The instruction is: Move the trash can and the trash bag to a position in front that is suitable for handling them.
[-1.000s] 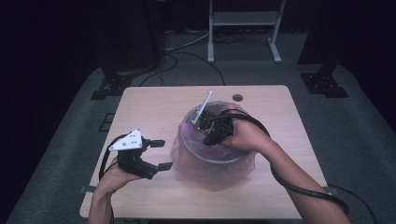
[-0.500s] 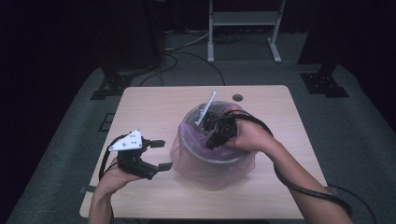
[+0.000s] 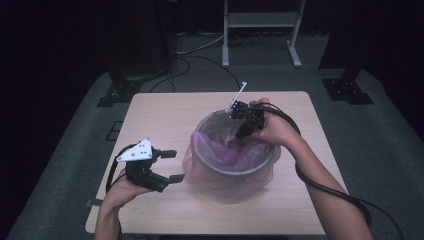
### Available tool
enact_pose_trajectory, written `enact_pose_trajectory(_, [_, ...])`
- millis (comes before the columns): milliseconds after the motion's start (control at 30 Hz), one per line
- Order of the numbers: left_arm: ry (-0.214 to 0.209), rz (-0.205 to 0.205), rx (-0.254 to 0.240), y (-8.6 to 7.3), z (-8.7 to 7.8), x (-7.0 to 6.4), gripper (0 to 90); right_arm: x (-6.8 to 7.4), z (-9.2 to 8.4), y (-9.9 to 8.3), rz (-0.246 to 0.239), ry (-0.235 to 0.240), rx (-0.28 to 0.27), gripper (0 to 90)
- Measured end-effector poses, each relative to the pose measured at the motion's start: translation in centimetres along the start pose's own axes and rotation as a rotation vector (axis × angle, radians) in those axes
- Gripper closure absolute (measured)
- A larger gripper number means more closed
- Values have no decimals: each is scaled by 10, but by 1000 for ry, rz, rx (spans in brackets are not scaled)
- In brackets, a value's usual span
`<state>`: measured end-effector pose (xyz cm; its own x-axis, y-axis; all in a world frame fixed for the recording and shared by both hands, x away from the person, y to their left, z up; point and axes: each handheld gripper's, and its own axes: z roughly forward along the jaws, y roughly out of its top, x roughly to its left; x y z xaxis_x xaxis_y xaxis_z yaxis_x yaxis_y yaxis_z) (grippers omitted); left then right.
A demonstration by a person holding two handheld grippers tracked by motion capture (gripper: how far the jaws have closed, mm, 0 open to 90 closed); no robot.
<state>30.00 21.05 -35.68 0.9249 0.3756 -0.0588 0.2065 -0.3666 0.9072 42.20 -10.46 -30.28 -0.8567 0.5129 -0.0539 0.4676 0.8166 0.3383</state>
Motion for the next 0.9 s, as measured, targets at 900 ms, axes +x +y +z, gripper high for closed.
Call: enact_pose_trajectory(900, [-5, -22, 6, -1, 9, -2, 86, -15, -36, -43, 93, 274, -383, 473])
